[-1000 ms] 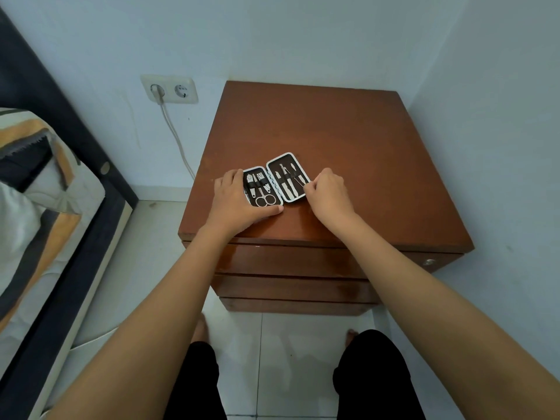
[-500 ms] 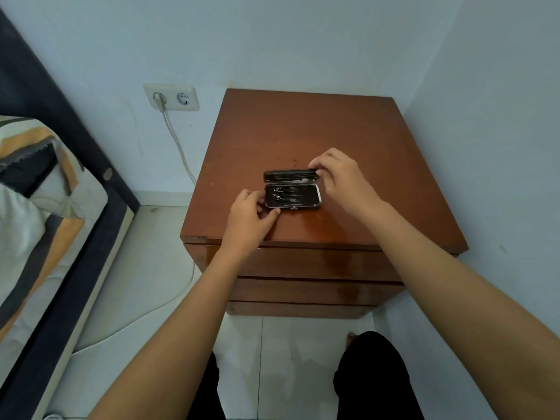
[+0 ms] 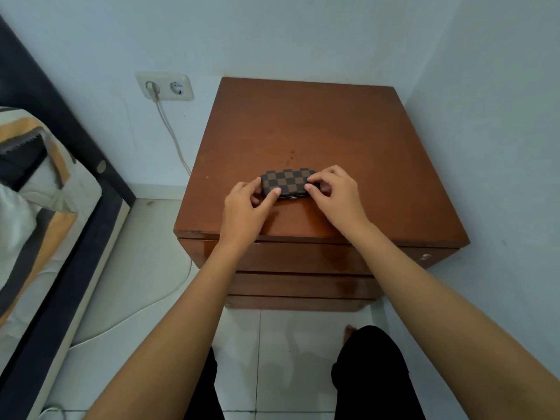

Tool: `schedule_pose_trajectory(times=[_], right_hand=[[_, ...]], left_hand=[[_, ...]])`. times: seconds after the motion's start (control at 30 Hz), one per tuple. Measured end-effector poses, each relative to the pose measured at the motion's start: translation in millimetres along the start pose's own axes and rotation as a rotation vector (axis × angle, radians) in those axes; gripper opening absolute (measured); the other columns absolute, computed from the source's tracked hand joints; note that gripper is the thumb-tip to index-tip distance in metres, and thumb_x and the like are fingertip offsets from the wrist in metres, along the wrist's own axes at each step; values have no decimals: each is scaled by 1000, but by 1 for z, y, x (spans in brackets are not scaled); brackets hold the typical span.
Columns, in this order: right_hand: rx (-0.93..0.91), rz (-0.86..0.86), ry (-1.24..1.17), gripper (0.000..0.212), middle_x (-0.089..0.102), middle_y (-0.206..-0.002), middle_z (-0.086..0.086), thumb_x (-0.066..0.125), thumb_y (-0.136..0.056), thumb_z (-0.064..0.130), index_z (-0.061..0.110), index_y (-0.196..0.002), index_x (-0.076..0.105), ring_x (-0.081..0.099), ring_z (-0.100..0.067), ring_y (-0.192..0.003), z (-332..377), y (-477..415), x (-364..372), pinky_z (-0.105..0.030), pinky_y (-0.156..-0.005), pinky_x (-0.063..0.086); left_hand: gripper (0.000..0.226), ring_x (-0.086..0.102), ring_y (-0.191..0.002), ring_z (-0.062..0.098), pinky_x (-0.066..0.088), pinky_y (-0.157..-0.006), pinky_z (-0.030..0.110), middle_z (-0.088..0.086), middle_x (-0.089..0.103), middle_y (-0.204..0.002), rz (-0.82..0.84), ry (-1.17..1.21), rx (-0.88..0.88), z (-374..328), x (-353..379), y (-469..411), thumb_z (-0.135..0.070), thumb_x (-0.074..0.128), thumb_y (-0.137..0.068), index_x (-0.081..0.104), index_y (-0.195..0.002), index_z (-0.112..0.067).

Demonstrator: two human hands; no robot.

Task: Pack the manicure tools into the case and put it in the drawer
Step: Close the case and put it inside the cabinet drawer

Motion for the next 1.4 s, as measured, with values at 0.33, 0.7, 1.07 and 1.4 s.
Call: schedule_pose_trajectory(times=[0.33, 0.7, 1.07, 1.4], right_hand=[[40, -33, 31, 19, 60, -98, -6, 67, -83, 20, 7, -97, 70, 58, -19, -93, 0, 6, 3, -30, -84, 53], [159, -67, 24, 30, 60, -112, -6, 58, -90, 23, 8, -115, 63, 56, -16, -102, -12, 35, -32, -26, -90, 46], [659, -690, -60, 38, 51, -130, -20, 49, -92, 18, 2, -127, 51, 49, -31, -121, -146, 161, -142, -40, -108, 36], [833, -650, -213, 31, 62, -121, -17, 46, -93, 14, 4, -120, 57, 55, -29, -113, -153, 171, -134, -27, -93, 39]], left_hand=[[46, 51, -86, 11, 44, -76, 24, 3, 56, -106, -32, -42, -38, -2, 3, 0, -33, 56, -92, 53, -131, -9], [41, 53, -108, 16, 44, -90, 28, 6, 55, -121, 61, -106, -36, -5, -25, 15, -31, 53, -94, 53, -130, -11], [48, 55, -97, 24, 44, -87, 38, 13, 58, -102, -406, 178, -452, 80, -84, 84, -39, 27, -99, 56, -110, -2], [39, 61, -96, 22, 50, -87, 30, 11, 67, -104, -417, 196, -470, 86, -84, 101, -33, 41, -98, 64, -116, -7]])
Point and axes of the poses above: each hand's wrist, its own y-axis away from the middle knuckle, its own x-axis out of the palm, z = x × y, the point moved 7 cm from there along -y, towards the middle knuckle
